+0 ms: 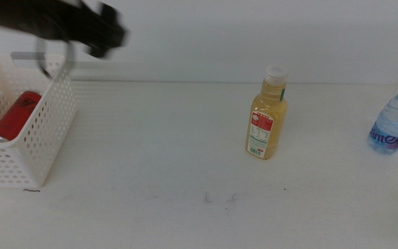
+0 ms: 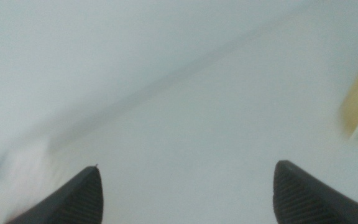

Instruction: Use arms to grab the bottles and put them into the dustbin to the left of the table.

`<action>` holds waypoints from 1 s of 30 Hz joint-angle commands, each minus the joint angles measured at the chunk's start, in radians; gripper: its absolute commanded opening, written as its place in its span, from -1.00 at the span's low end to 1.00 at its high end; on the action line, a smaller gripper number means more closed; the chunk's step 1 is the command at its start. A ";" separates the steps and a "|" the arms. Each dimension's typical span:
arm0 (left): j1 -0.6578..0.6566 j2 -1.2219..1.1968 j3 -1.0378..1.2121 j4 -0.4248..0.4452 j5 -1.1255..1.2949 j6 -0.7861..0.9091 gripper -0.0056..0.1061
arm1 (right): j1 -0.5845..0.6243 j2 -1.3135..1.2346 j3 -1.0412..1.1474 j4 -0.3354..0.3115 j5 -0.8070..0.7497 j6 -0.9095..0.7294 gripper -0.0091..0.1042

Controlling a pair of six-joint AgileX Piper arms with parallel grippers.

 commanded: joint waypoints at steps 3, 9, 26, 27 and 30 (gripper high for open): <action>-0.175 -0.092 0.440 0.036 -0.777 -0.121 0.78 | -0.005 -0.004 0.003 -0.008 -0.009 -0.005 0.59; -0.316 0.046 0.799 -0.071 -1.365 -0.175 0.78 | -0.005 -0.004 0.003 -0.008 -0.009 -0.005 0.59; -0.349 0.581 0.581 0.051 -1.642 -0.325 0.78 | -0.005 -0.004 0.003 -0.008 -0.009 -0.005 0.59; -0.349 0.586 0.565 0.071 -1.640 -0.325 0.78 | -0.005 -0.004 0.003 -0.008 -0.009 -0.005 0.59; -0.349 0.608 0.531 0.085 -1.608 -0.324 0.78 | -0.005 -0.004 0.003 -0.008 -0.009 -0.005 0.59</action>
